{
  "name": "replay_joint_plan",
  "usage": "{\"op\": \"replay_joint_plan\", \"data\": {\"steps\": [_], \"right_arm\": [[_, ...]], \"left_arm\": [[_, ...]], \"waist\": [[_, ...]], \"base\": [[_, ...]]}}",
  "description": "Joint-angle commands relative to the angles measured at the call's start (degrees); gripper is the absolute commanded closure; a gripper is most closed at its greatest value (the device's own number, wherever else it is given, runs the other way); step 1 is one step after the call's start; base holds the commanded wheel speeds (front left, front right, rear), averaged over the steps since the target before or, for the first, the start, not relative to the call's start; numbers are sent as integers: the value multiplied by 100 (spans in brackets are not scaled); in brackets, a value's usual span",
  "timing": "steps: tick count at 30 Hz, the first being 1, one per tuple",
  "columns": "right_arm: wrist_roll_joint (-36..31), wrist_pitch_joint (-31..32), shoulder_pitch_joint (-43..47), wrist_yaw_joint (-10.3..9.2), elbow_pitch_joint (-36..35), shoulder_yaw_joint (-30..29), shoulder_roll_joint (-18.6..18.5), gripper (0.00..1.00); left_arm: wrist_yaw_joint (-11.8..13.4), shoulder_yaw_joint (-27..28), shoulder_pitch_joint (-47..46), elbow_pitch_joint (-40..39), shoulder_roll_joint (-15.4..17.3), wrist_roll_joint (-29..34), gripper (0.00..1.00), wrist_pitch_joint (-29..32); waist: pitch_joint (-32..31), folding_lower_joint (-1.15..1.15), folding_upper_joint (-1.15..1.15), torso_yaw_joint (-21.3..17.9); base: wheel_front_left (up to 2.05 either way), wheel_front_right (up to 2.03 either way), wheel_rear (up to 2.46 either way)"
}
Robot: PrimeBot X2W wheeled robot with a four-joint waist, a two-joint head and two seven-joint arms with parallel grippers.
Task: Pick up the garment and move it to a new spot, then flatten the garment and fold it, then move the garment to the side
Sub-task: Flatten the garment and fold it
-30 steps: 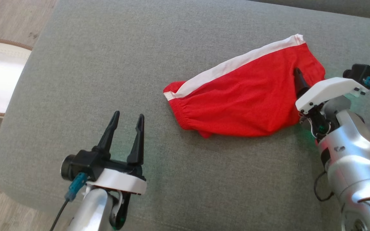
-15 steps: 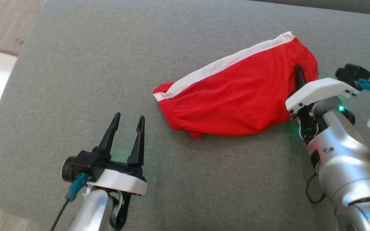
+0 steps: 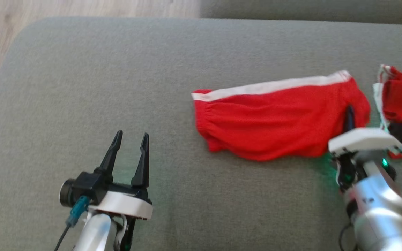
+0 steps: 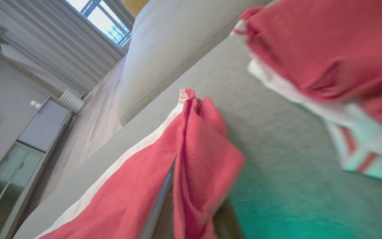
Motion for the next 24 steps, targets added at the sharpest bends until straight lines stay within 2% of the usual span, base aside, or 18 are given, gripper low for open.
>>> {"op": "replay_joint_plan", "data": {"steps": [1,7,12,19,24], "right_arm": [[17,-96,58,-4,-228,29,-32,100],[-66,-106,611,-4,-686,-529,-21,100],[-264,-107,821,-4,-957,-752,80,100],[-435,-108,891,-4,-1254,-713,166,100],[-330,-82,931,-4,-1555,-392,182,100]], "left_arm": [[-18,207,-48,-162,25,55,0,-29],[-47,201,130,-122,84,123,0,-29],[-62,230,247,-118,130,124,0,-29],[-74,180,249,-68,122,136,0,-29],[-79,175,268,-43,122,134,0,-29]], "waist": [[-100,0,0,-99],[-222,0,0,-224],[-268,0,0,-228],[-333,0,0,-123],[-442,0,0,-35]], "base": [[0,0,0],[0,0,0],[0,0,0],[0,0,0],[0,0,0]]}}
